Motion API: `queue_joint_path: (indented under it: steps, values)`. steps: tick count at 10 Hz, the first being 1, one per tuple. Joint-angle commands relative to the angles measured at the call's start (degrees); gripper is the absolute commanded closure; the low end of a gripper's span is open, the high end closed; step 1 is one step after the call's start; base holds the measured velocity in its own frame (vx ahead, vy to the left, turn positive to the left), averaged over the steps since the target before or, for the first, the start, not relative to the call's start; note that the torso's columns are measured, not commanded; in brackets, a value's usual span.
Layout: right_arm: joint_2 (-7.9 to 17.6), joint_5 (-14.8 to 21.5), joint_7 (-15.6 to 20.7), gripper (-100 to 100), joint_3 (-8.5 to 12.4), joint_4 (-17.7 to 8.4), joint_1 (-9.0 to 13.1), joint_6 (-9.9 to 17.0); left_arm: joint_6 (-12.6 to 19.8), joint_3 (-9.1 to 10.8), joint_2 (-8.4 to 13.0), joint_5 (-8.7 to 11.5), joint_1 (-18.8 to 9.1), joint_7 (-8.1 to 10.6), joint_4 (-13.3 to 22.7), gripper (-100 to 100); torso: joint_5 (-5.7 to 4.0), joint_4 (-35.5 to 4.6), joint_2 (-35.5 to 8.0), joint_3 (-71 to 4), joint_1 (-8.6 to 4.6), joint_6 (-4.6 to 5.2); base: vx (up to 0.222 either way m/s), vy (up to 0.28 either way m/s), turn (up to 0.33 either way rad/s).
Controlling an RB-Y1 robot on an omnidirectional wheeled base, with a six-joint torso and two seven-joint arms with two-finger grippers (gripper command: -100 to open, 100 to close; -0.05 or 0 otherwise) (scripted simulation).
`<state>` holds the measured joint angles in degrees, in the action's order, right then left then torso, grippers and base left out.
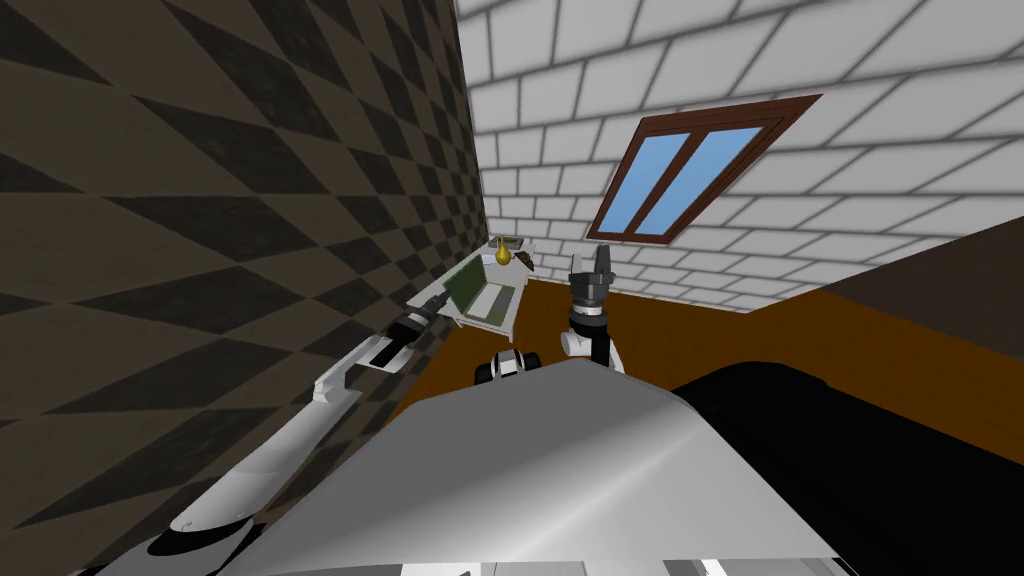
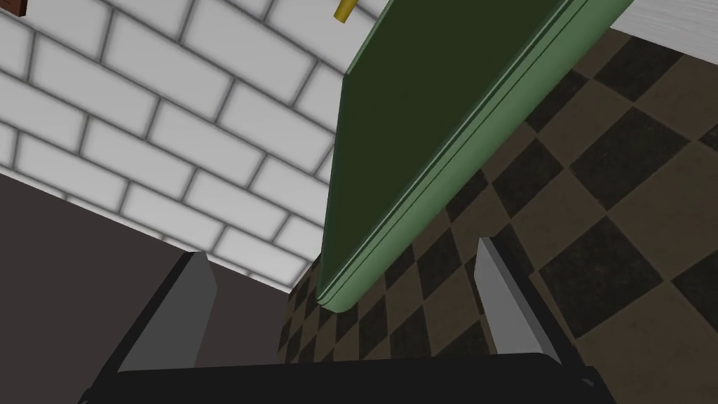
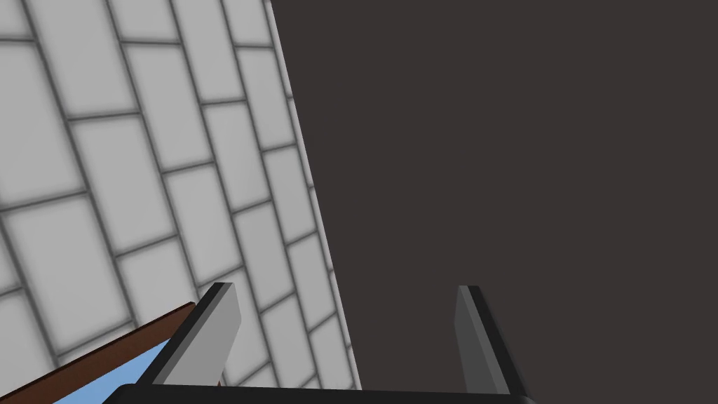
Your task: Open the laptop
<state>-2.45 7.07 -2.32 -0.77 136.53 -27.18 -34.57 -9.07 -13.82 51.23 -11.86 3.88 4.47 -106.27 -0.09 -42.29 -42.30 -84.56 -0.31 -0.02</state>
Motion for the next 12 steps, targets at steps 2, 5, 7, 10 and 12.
queue_joint_path:
  steps: [2, 5, 7, 10, 12]
  values:
    - [-0.01, 0.00, 0.00, 0, -0.01, 0.00, 0.00, 0.00, -0.75, 0.33, -1.54, -3.63, -0.27, -4.13, 1.39, 100, 0.04, -0.01, -0.05, 0.02, 0.09, 0.03, -0.050, -0.061, -0.031]
    - [-0.01, 0.00, 0.00, 0, -0.01, 0.00, 0.01, 0.00, -1.50, 0.66, -3.09, -7.27, -0.54, -8.50, 2.77, 100, 0.10, -0.01, -0.03, 0.01, 0.33, 0.02, -0.066, -0.081, -0.025]
    - [-0.01, 0.00, 0.00, 0, -0.01, 0.00, 0.01, 0.00, -2.00, 0.88, -4.12, -9.69, -0.72, -11.34, 3.69, 100, 0.11, 0.02, 0.07, -0.05, 0.37, 0.01, -0.052, -0.072, -0.019]
    - [-0.01, 0.00, 0.00, 0, -0.01, 0.00, 0.01, 0.00, -2.37, 1.07, -4.83, -11.33, -0.76, -13.13, 4.31, 100, 0.10, 0.00, 0.00, -0.01, 0.35, 0.02, -0.043, -0.052, -0.015]
    - [0.01, 0.00, 0.00, 0, 0.01, 0.00, 0.00, 0.00, -2.62, 0.93, -5.33, -10.42, -0.91, -12.42, 5.96, -100, 0.20, 0.07, 0.25, -0.15, 0.71, 0.02, 0.054, 0.105, -0.057]
